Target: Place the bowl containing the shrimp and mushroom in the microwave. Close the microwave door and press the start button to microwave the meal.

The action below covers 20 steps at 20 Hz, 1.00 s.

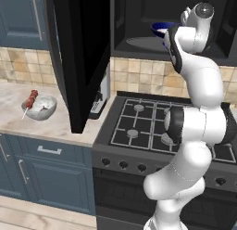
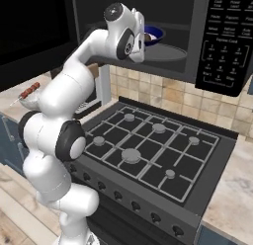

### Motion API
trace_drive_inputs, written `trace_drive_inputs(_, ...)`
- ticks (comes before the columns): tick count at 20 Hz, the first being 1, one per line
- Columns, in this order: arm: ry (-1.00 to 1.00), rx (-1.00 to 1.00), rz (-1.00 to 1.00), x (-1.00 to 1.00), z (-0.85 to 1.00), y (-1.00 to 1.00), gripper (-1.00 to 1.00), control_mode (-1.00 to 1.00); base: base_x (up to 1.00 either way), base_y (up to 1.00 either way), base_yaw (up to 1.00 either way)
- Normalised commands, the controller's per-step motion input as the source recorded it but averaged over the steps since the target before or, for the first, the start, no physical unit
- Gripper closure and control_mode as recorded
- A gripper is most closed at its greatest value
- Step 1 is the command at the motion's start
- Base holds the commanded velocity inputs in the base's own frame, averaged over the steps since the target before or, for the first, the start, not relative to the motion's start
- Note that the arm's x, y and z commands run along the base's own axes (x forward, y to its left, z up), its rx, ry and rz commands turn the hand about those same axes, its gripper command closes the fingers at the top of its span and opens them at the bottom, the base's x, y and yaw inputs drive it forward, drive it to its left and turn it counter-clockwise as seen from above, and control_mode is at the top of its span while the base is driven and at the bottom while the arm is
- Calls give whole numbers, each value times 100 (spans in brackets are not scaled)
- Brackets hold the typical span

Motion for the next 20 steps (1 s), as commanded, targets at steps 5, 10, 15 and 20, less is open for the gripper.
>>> trace_drive_inputs(5, 0, 0, -5, 33, 0, 0, -100, -100, 0, 0, 0)
trace_drive_inputs(10, -7, 0, 0, -3, 0, 0, -100, -100, 0, 0, 0)
trace_drive_inputs(15, -16, -3, 0, -40, 0, 0, -100, -100, 0, 0, 0)
trace_drive_inputs(20, -11, -14, 4, -96, 0, 6, -100, -100, 0, 0, 0)
